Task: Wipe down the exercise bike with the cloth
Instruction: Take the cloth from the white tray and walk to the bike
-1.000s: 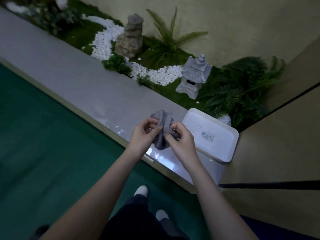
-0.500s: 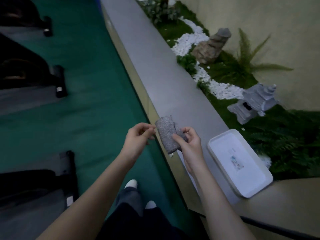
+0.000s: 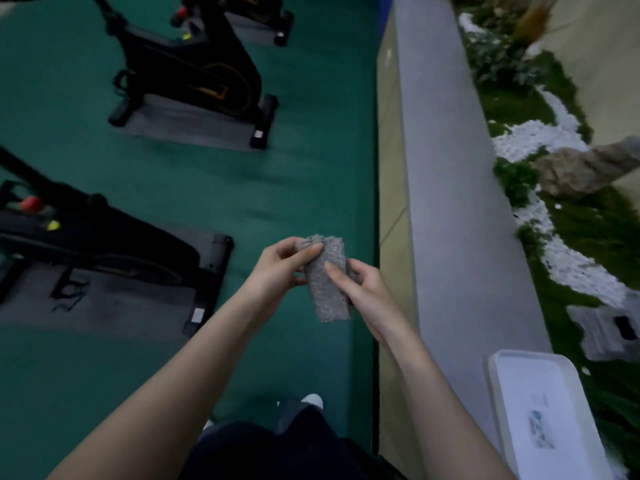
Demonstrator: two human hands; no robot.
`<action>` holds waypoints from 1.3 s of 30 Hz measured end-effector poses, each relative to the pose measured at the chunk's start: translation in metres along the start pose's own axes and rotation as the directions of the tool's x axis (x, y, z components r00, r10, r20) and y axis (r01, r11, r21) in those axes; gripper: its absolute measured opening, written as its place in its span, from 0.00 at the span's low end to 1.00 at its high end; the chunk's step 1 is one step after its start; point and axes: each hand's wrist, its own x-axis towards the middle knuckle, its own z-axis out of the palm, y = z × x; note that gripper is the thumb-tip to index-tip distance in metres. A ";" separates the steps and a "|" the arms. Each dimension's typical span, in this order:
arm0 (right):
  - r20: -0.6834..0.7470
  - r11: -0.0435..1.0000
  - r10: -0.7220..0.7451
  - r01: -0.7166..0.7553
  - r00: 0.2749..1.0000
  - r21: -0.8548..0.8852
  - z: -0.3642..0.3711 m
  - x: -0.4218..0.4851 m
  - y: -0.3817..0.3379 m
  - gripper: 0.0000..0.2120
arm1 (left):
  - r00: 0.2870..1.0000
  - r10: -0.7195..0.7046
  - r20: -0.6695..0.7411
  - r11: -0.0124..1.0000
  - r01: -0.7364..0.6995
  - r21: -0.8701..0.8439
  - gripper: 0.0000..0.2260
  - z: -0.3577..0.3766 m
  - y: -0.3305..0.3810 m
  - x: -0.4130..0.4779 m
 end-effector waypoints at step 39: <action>0.605 0.696 -0.195 0.544 0.772 -0.469 0.597 -0.003 0.049 0.06 | 0.631 0.234 -0.740 0.495 0.578 0.649 0.22 -0.547 -0.025 -0.320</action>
